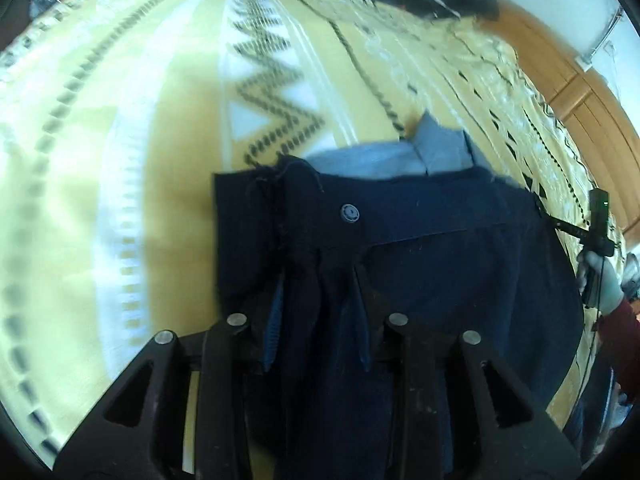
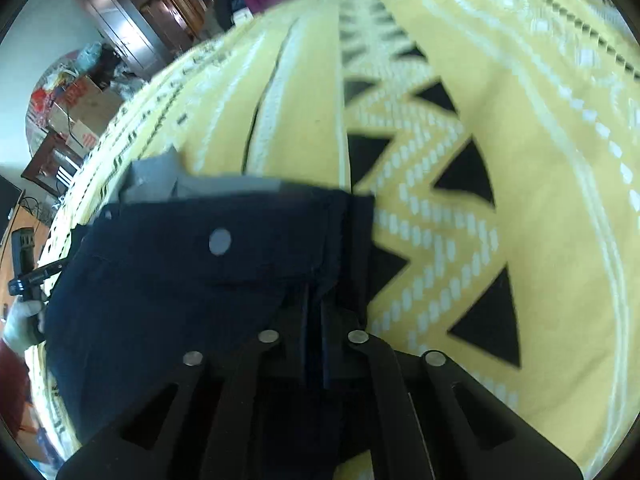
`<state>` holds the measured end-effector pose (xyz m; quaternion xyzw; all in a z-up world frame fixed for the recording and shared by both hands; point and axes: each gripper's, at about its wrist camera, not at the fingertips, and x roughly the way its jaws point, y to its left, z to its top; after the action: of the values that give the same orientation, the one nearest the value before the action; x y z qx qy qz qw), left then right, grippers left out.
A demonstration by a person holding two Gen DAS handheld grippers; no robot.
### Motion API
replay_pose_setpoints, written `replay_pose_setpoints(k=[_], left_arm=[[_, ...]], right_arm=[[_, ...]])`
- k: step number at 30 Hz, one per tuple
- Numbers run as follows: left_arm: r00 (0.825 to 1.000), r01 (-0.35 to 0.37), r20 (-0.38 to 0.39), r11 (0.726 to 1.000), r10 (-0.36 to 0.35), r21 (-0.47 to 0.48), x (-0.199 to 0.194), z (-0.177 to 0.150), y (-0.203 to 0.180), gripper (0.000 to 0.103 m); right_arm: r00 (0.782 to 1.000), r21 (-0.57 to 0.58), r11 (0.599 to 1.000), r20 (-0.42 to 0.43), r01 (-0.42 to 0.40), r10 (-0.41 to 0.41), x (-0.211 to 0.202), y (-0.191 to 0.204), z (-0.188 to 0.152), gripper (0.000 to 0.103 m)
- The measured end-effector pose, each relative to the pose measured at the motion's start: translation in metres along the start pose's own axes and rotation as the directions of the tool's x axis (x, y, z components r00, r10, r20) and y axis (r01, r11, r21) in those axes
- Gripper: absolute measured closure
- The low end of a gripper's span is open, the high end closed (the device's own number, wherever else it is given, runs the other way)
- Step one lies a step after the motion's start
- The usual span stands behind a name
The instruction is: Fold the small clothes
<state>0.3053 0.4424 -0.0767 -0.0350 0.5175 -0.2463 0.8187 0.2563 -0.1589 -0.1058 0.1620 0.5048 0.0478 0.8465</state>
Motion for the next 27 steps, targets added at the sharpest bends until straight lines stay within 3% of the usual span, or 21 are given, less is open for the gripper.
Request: replay_pose_setpoints(k=[1, 2, 3, 5, 7, 9, 11, 13, 15, 17, 18, 21, 22, 24, 25, 26, 27], left_arm=[[1.000, -0.013, 0.025, 1.000, 0.013, 0.000, -0.017, -0.004, -0.003, 0.067], [0.998, -0.031, 0.059, 1.000, 0.031, -0.002, -0.035, -0.009, -0.006, 0.066], [0.994, -0.030, 0.102, 1.000, 0.031, -0.005, -0.056, -0.017, -0.011, 0.062], [0.988, 0.040, 0.151, 0.999, -0.041, 0.012, -0.083, -0.038, -0.026, 0.052], [0.994, 0.023, 0.110, 1.000, -0.024, 0.015, -0.078, -0.059, -0.028, 0.047], [0.999, -0.011, 0.042, 0.996, 0.014, -0.089, -0.060, -0.082, -0.002, 0.047], [0.992, -0.125, -0.021, 0.981, 0.123, -0.152, -0.051, -0.105, 0.027, 0.047], [0.992, -0.112, 0.032, 0.962, 0.124, -0.248, -0.077, -0.123, 0.042, 0.052], [0.983, -0.146, 0.067, 0.944, 0.174, -0.297, -0.108, -0.139, 0.042, 0.051], [0.984, 0.042, 0.176, 0.918, 0.031, -0.394, -0.136, -0.164, 0.036, 0.048], [0.975, 0.137, 0.214, 0.900, -0.050, -0.415, -0.139, -0.175, 0.027, 0.044], [0.950, 0.280, 0.257, 0.842, -0.176, -0.461, -0.124, -0.196, 0.003, 0.036], [0.948, 0.297, 0.257, 0.813, -0.188, -0.501, -0.112, -0.201, 0.002, 0.036], [0.956, 0.261, 0.259, 0.804, -0.138, -0.534, -0.094, -0.200, 0.004, 0.036], [0.950, 0.272, 0.282, 0.790, -0.131, -0.550, -0.089, -0.197, 0.009, 0.036], [0.944, 0.283, 0.305, 0.786, -0.126, -0.550, -0.088, -0.192, 0.007, 0.036], [0.941, 0.272, 0.320, 0.800, -0.106, -0.534, -0.086, -0.183, 0.005, 0.036]], right_arm=[[0.999, -0.013, 0.999, 0.024, 0.043, -0.043, -0.010, 0.004, 0.003, 0.071], [0.995, -0.021, 0.997, 0.054, 0.079, -0.078, -0.022, 0.010, 0.004, 0.063], [0.990, -0.032, 0.994, 0.093, 0.106, -0.103, -0.040, 0.014, 0.006, 0.062], [0.983, -0.054, 0.994, 0.161, 0.095, -0.085, -0.076, 0.028, 0.002, 0.058], [0.982, -0.055, 0.998, 0.185, -0.014, 0.024, -0.099, 0.042, -0.017, 0.056], [0.983, -0.078, 0.992, 0.147, -0.099, 0.109, -0.100, 0.059, -0.043, 0.055], [0.991, -0.100, 0.988, 0.063, -0.113, 0.120, -0.082, 0.073, -0.073, 0.053], [0.997, -0.103, 0.992, -0.021, -0.077, 0.076, -0.060, 0.075, -0.097, 0.053], [0.999, -0.120, 0.992, -0.022, -0.038, 0.036, -0.060, 0.080, -0.114, 0.053], [0.999, -0.097, 0.994, -0.002, -0.051, 0.051, -0.074, 0.081, -0.120, 0.047], [0.998, -0.082, 0.995, 0.011, -0.055, 0.056, -0.082, 0.080, -0.123, 0.044], [0.998, -0.032, 0.998, 0.026, -0.058, 0.059, -0.091, 0.081, -0.133, 0.039], [0.998, -0.015, 0.998, 0.020, -0.060, 0.060, -0.092, 0.084, -0.133, 0.037], [0.998, -0.005, 0.998, 0.012, -0.066, 0.066, -0.095, 0.091, -0.137, 0.036], [0.997, -0.012, 0.997, 0.007, -0.075, 0.075, -0.096, 0.098, -0.138, 0.036], [0.996, -0.023, 0.996, 0.007, -0.084, 0.084, -0.097, 0.105, -0.139, 0.036], [0.995, -0.045, 0.994, 0.010, -0.095, 0.095, -0.100, 0.117, -0.138, 0.036]])
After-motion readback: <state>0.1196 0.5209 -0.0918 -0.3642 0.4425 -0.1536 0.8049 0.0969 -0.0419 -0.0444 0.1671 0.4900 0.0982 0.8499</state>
